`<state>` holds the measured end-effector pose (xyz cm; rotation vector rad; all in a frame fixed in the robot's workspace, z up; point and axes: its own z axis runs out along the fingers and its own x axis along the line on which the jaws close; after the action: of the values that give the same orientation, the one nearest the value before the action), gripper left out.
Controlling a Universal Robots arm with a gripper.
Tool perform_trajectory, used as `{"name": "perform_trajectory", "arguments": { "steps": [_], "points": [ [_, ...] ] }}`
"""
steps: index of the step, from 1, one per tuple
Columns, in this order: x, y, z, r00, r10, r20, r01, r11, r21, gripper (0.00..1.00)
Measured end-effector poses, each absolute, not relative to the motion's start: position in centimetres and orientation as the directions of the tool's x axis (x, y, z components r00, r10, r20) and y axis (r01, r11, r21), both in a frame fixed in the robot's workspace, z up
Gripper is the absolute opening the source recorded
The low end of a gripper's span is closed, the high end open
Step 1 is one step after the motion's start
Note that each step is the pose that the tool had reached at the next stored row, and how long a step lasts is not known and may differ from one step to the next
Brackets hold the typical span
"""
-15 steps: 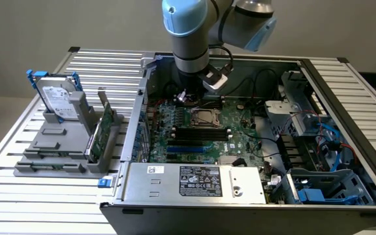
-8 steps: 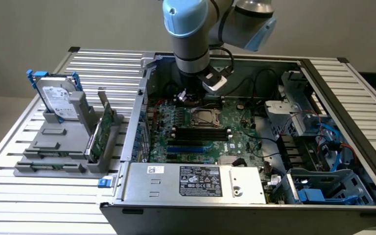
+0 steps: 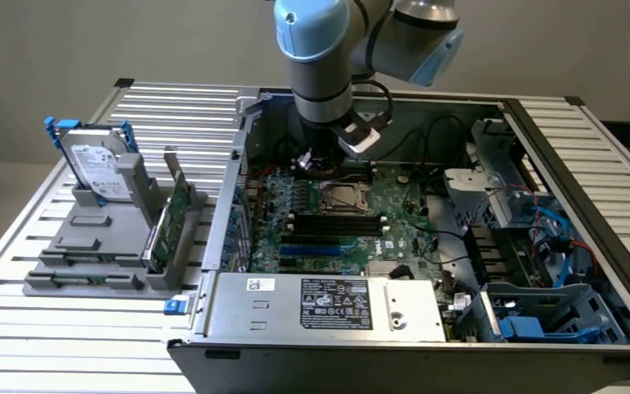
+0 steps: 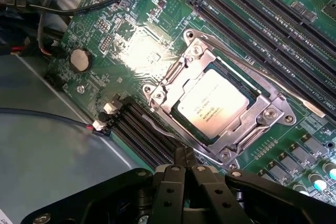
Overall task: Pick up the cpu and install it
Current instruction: 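Install the first cpu locking lever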
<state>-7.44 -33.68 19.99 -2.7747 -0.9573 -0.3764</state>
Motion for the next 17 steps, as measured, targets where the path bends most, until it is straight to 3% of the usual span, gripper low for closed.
{"name": "perform_trajectory", "arguments": {
  "steps": [17],
  "points": [
    [-6.96, -33.69, 19.92, 0.785, 0.560, 0.264, 0.599, -0.795, -0.093, 0.11]
  ]
}}
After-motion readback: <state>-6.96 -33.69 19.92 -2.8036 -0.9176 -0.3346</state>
